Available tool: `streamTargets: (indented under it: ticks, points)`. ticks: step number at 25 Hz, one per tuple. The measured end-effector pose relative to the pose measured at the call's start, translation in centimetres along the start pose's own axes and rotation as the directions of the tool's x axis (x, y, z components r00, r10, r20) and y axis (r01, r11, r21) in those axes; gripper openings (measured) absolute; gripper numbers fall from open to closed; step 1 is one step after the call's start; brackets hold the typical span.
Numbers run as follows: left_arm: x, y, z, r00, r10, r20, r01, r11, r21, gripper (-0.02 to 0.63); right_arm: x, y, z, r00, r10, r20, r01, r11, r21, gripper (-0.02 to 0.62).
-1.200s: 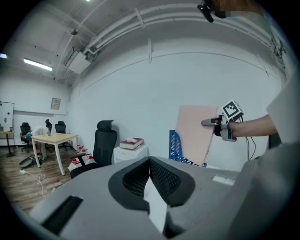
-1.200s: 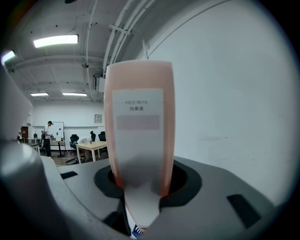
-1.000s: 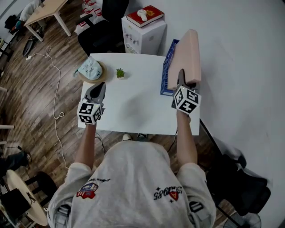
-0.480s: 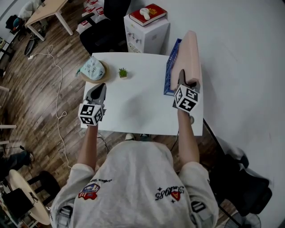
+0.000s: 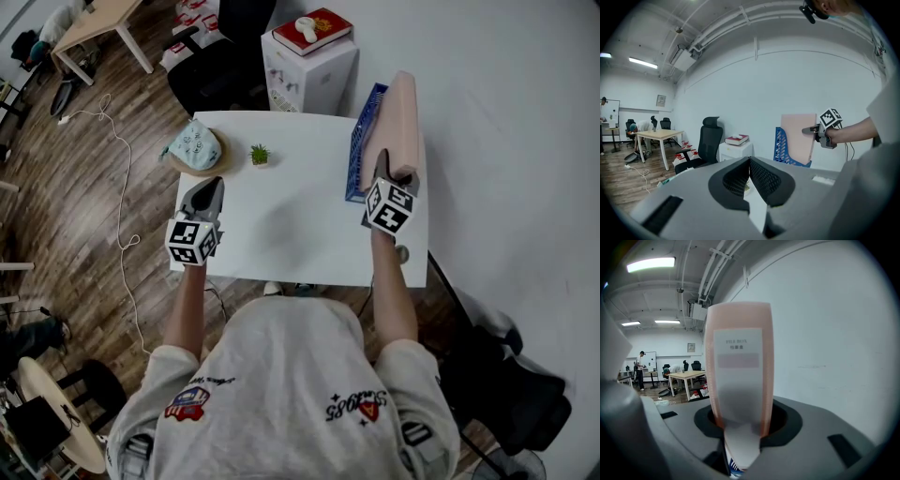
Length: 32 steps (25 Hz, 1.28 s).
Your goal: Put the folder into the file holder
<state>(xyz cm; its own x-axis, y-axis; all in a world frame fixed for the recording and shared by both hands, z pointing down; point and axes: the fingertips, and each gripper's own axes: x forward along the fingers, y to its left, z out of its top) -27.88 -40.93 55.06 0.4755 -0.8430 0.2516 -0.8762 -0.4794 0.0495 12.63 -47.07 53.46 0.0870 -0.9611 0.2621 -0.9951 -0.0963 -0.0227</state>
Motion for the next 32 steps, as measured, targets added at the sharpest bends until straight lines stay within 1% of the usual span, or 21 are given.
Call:
streamTargets:
  ticks: [15,24,32]
  points:
    - [-1.0,1.0,-0.4,1.000,0.023,-0.009,-0.023,1.000,-0.002,0.006,1.1,-0.1,-1.7,0.999,-0.027,-0.029,0.027,1.000,-0.002,0.167]
    - [-1.2,0.6,-0.6,1.000,0.028,-0.013,-0.028,1.000,-0.008,0.006,1.3,-0.6,-2.6,0.999,-0.039,-0.035,0.039,0.999,-0.014,0.164]
    - [-1.7,0.5,-0.6,0.999,0.033,-0.014,-0.033,0.999,-0.009,0.005,1.6,-0.9,-4.2,0.997,-0.043,-0.065,0.042,0.999,-0.014,0.164]
